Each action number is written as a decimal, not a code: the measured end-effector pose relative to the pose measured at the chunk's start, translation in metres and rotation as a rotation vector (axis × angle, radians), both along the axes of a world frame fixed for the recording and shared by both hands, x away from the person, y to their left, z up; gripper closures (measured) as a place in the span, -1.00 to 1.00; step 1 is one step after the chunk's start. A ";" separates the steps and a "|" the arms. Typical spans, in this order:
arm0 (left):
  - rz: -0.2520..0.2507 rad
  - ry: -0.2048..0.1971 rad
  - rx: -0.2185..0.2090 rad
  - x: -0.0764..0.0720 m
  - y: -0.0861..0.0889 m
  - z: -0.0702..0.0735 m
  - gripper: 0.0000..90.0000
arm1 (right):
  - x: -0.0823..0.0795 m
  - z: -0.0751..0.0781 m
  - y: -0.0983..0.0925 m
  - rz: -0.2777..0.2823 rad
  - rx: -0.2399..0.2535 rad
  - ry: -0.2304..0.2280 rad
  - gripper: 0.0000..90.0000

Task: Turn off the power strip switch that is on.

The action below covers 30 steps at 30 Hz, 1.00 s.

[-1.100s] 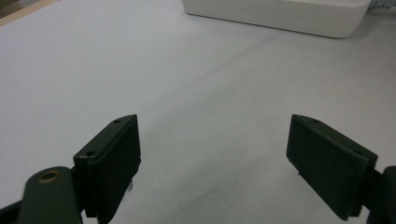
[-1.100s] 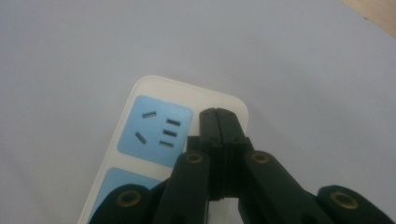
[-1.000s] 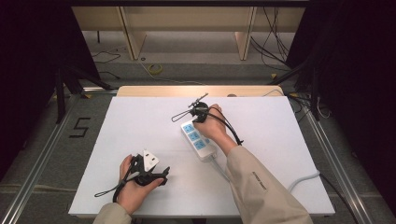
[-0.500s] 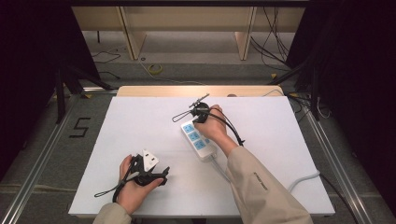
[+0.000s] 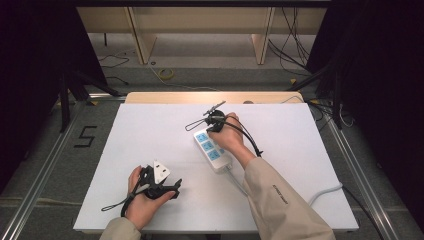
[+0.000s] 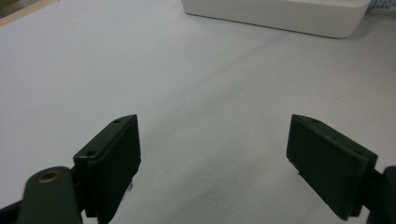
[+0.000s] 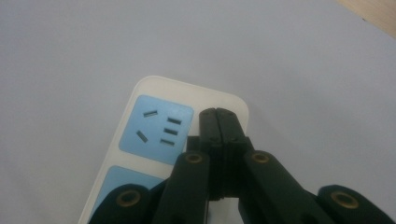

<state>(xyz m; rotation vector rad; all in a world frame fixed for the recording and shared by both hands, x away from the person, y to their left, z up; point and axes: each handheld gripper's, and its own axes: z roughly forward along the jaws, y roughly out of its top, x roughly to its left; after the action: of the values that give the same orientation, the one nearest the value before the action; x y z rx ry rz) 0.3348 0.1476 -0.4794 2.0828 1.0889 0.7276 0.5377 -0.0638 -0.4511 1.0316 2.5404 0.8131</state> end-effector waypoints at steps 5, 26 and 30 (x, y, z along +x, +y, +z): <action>0.001 0.002 -0.002 0.000 0.000 0.000 -0.61 | 0.000 0.000 0.000 -0.001 0.004 -0.001 1.00; 0.001 0.003 0.001 0.000 0.000 -0.001 -0.61 | -0.005 0.012 -0.012 0.009 0.014 -0.002 1.00; 0.001 0.003 0.000 0.000 0.000 -0.001 -0.61 | -0.008 0.012 -0.015 0.016 0.021 -0.002 1.00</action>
<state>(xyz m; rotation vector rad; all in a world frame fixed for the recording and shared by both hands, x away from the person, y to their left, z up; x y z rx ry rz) 0.3350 0.1477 -0.4800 2.0839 1.0919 0.7259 0.5300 -0.0788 -0.4387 1.0167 2.5471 0.8459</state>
